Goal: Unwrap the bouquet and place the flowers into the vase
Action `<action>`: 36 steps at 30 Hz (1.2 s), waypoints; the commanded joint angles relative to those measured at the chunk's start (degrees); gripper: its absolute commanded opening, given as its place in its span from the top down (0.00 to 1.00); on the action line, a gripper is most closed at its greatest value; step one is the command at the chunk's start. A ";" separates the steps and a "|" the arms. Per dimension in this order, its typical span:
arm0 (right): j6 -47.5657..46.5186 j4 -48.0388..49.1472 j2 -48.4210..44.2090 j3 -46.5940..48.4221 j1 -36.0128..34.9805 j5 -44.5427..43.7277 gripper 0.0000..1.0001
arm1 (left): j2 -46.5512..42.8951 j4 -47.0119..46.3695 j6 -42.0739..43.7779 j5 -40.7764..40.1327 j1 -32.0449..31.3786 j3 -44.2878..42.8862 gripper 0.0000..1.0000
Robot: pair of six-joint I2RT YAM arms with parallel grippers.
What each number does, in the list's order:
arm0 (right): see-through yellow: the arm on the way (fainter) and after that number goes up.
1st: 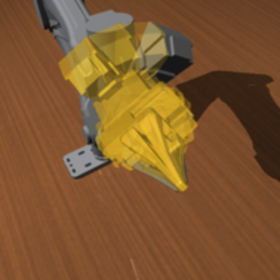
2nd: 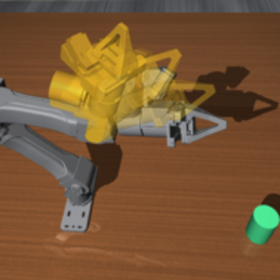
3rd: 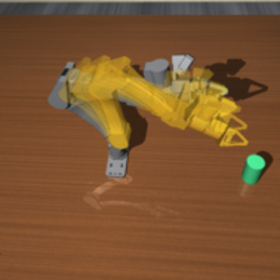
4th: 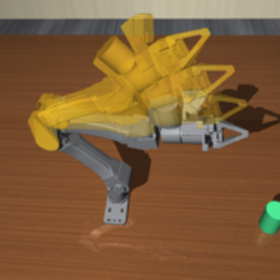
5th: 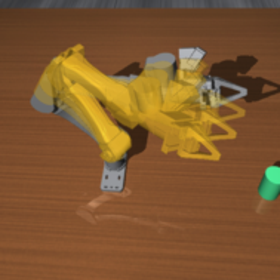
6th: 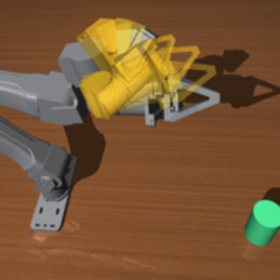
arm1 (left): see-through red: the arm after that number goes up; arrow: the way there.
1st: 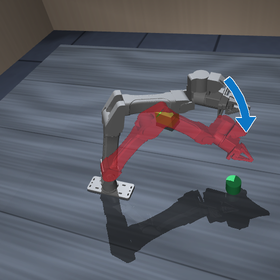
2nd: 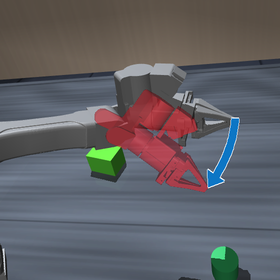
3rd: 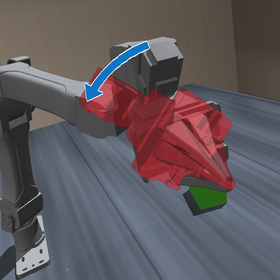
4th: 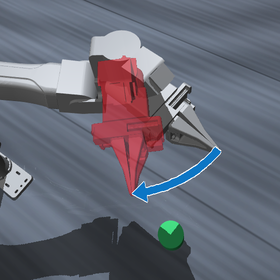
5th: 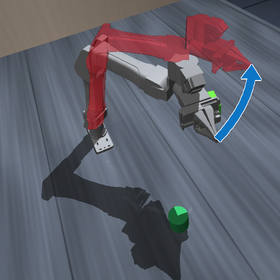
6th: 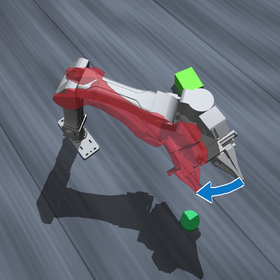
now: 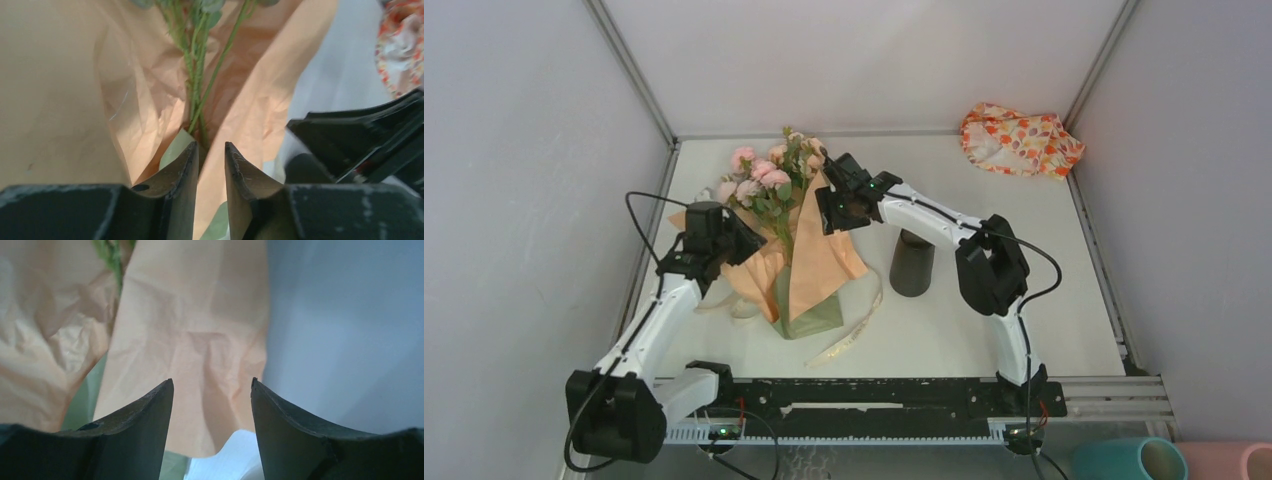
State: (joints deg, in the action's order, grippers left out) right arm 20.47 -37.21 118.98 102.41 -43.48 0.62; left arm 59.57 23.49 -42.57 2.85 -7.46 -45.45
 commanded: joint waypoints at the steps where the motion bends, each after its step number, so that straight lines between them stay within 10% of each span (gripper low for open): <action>1: 1.44 -1.56 2.71 5.57 2.49 -2.61 0.33 | 2.73 -6.87 -1.79 2.02 -1.25 3.24 0.70; 19: 2.65 9.98 6.24 1.22 6.53 23.74 0.48 | 9.50 -8.62 -1.62 -1.50 -5.10 5.01 0.75; 36: 3.81 7.11 7.31 1.01 9.09 16.64 0.48 | 12.00 -10.13 -1.91 -0.72 -5.37 5.46 0.77</action>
State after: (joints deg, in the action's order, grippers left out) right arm 23.20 -30.24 127.13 102.30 -35.42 19.59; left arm 71.13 15.46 -43.62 1.74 -12.38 -40.99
